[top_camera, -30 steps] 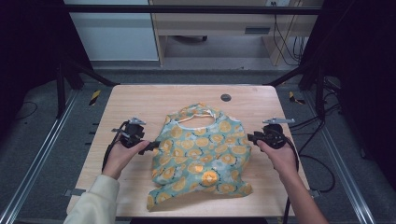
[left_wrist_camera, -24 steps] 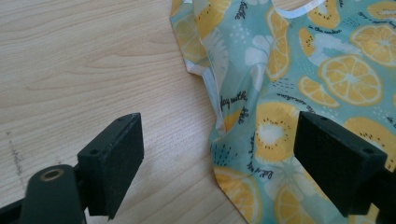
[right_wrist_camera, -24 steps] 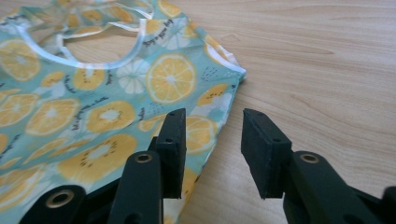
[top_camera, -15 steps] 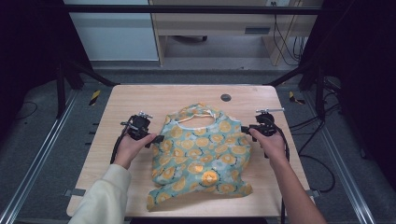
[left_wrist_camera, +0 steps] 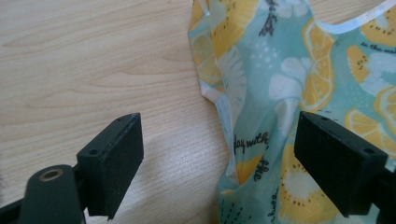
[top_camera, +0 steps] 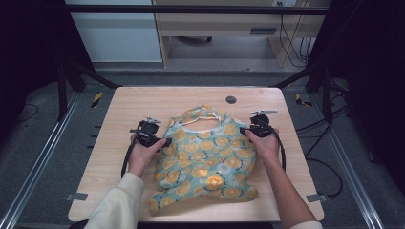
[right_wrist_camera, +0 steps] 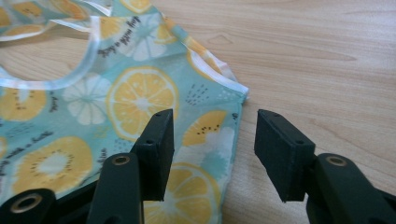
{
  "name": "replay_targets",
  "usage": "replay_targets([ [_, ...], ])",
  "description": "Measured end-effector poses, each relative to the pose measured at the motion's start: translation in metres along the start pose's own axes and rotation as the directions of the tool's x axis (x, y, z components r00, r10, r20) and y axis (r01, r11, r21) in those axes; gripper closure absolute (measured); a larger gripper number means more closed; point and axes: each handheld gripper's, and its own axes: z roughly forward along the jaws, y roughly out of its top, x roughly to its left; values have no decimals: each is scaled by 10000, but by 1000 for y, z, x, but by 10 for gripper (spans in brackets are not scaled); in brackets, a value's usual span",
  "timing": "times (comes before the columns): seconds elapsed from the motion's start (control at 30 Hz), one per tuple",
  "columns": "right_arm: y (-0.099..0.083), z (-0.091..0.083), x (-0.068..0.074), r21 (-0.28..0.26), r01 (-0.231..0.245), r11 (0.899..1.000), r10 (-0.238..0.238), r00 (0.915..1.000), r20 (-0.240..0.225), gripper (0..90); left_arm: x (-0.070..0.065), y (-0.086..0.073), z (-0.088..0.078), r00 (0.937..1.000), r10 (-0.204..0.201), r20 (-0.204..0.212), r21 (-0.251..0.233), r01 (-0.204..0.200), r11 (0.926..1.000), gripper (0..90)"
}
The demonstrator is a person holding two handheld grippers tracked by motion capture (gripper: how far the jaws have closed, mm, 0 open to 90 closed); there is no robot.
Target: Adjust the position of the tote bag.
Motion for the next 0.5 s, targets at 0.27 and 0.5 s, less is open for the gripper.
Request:
replay_targets([
  [0.27, -4, 12, -2, -177, -120, 9998, 121, 9999, 57, 427, -4, -10, 14, 10000, -67, 57, -140, 68, 9999, 174],
  [0.5, -11, 19, -2, 45, 183, 9998, -183, 9997, 159, 428, -14, -7, 15, 9998, 218, 32, -263, -217, 9994, 339],
])
